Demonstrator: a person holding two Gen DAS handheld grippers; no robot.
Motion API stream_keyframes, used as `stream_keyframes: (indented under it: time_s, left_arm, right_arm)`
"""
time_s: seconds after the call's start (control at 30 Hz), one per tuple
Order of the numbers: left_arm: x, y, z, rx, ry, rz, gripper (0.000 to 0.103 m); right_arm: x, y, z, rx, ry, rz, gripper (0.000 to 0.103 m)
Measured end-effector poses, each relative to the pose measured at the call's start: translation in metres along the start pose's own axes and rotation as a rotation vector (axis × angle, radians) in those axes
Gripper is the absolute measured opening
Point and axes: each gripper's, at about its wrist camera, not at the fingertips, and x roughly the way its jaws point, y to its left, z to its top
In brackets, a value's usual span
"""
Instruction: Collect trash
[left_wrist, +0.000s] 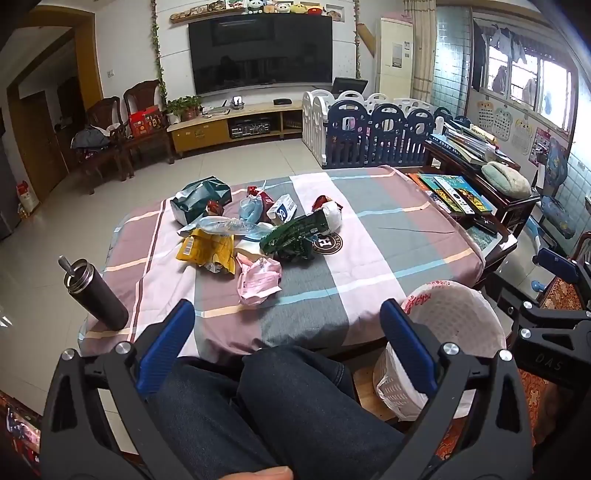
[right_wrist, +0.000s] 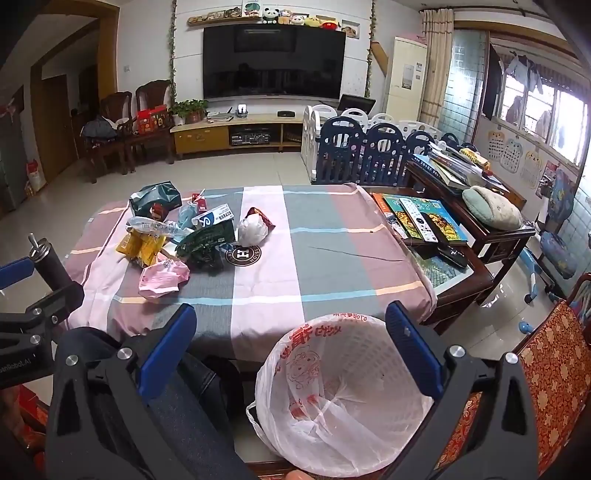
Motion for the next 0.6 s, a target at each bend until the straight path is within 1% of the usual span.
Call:
stream_keyframes:
  time_s: [0.17, 0.2, 0.6]
  left_arm:
    - [0.0039, -0.0014, -0.0025, 0.0, 0.002, -0.001, 0.1]
    - [-0.0003, 0.001, -0.0003, -0.002, 0.001, -0.002, 0.1]
    - [-0.0002, 0.0004, -0.0023, -0.003, 0.004, -0.001, 0.1]
  right_arm:
    - [0.001, 0.0008, -0.0013, -0.001, 0.0, -0.001, 0.1]
    - [0.0016, 0.0009, -0.002, 0.001, 0.002, -0.001, 0.1]
    - [0.0042, 0.0003, -0.0033, 0.008, 0.012, 0.003, 0.1]
